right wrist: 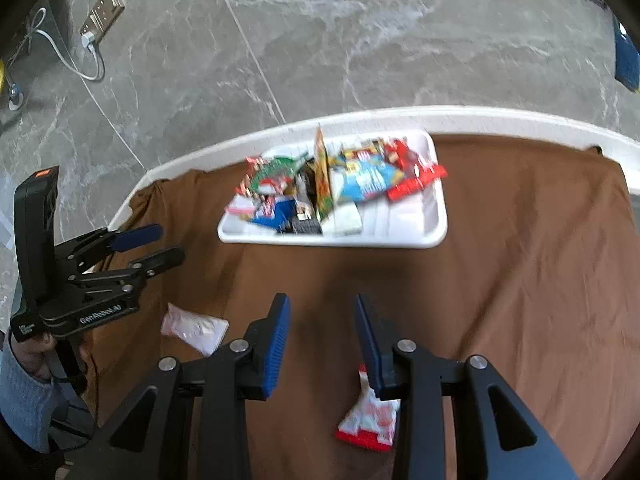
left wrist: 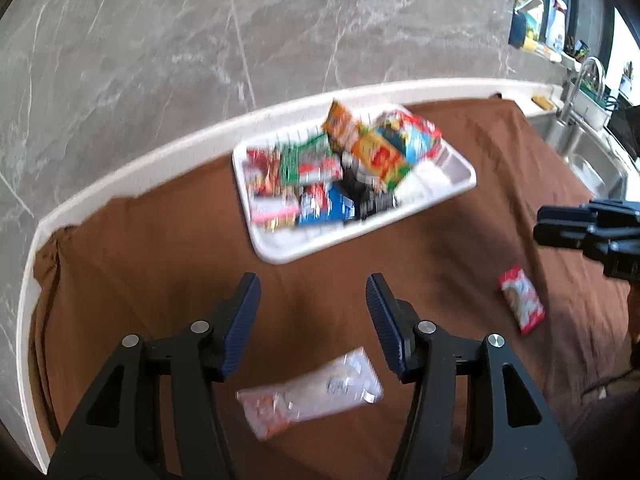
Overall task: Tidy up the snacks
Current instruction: 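Grasp the white packet with left tool while right tool grasps red-white candy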
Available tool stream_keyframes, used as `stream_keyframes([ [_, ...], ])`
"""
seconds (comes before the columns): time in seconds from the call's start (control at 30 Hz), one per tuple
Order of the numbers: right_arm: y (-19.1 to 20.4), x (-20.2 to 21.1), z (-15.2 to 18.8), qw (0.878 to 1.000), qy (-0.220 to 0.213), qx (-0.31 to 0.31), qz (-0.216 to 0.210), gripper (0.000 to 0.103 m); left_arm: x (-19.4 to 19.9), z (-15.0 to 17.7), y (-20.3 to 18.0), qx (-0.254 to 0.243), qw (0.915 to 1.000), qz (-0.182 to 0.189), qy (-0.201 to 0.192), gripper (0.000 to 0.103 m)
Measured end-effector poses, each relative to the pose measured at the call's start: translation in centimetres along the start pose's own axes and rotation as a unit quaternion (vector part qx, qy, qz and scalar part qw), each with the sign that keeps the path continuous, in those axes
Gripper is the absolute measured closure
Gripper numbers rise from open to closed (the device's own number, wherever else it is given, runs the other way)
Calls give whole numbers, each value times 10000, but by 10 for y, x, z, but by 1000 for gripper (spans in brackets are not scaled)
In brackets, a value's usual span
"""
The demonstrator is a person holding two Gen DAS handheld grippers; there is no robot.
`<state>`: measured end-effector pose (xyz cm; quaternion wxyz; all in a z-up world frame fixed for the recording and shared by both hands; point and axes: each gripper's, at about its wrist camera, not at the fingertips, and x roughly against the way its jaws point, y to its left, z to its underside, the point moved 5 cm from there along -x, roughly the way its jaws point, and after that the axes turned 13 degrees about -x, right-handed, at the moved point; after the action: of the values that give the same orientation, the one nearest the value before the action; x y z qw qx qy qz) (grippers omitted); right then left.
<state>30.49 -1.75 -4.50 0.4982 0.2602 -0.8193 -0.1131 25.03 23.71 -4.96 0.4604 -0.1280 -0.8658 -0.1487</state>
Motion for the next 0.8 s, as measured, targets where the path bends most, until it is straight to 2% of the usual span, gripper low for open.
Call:
stream_keyframes([
  [0.37, -23, -7, 45, 9987, 335, -148, 344, 64, -9, 75, 0, -139, 9981, 159, 585, 49],
  [0.63, -34, -11, 59, 9973, 439, -267, 520, 62, -18, 88, 0, -395, 9963, 323, 686, 49],
  [0.8, -37, -11, 61, 9968, 430, -355, 575, 61, -35, 91, 5, -411, 9936, 560, 890, 49],
])
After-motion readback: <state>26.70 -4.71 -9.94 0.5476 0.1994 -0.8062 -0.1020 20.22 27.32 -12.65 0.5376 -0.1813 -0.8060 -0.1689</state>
